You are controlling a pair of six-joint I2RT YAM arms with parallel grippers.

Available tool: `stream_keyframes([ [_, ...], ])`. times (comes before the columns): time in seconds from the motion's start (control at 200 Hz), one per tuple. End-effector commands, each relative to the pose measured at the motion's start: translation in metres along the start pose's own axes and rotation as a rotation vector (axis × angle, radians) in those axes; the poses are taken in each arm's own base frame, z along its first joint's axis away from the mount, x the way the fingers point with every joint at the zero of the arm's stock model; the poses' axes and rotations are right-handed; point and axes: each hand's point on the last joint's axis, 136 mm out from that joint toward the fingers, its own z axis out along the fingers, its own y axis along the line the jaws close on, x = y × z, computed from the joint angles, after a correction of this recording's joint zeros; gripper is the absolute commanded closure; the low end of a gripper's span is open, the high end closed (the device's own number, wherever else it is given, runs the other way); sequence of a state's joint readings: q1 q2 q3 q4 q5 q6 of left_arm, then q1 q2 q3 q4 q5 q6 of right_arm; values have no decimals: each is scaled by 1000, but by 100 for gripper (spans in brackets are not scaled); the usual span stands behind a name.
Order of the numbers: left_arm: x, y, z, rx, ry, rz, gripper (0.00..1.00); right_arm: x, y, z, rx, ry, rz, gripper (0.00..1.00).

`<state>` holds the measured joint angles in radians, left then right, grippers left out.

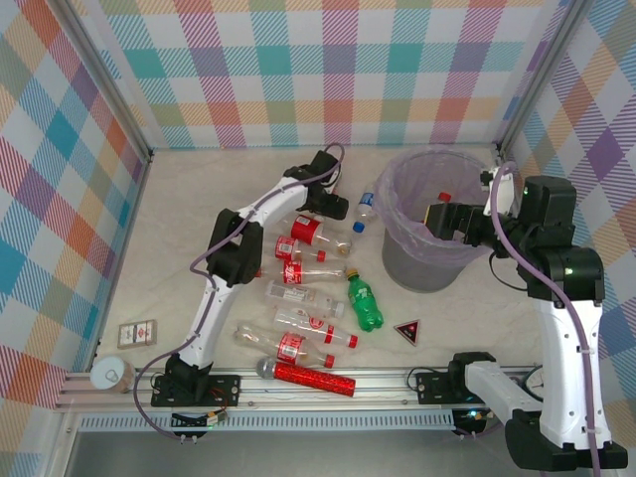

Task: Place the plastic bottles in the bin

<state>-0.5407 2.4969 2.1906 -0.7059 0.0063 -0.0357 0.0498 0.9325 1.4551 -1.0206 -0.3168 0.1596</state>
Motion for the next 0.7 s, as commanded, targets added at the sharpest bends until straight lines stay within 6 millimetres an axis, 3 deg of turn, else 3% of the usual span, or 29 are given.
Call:
stream_keyframes([
  [0.0,-6,-3,-4,-9,-10,12,22,8,-4,-6,31,-15,-16,0],
  [0.2,-5,-2,-5,-27,-3,33,37,9,-4,-6,31,-2,-20,1],
  [0.415,-9,-12,-17,-1,-19,37,44,10,-4,-4,16,-37,-42,1],
  [0.52,-11,-21,-28,4,-49,52,47,0,-4,8,-17,-96,-21,0],
  [0.695,-17,-15,-41,-24,-94,31,54,-11,0,15,-50,-103,9,1],
])
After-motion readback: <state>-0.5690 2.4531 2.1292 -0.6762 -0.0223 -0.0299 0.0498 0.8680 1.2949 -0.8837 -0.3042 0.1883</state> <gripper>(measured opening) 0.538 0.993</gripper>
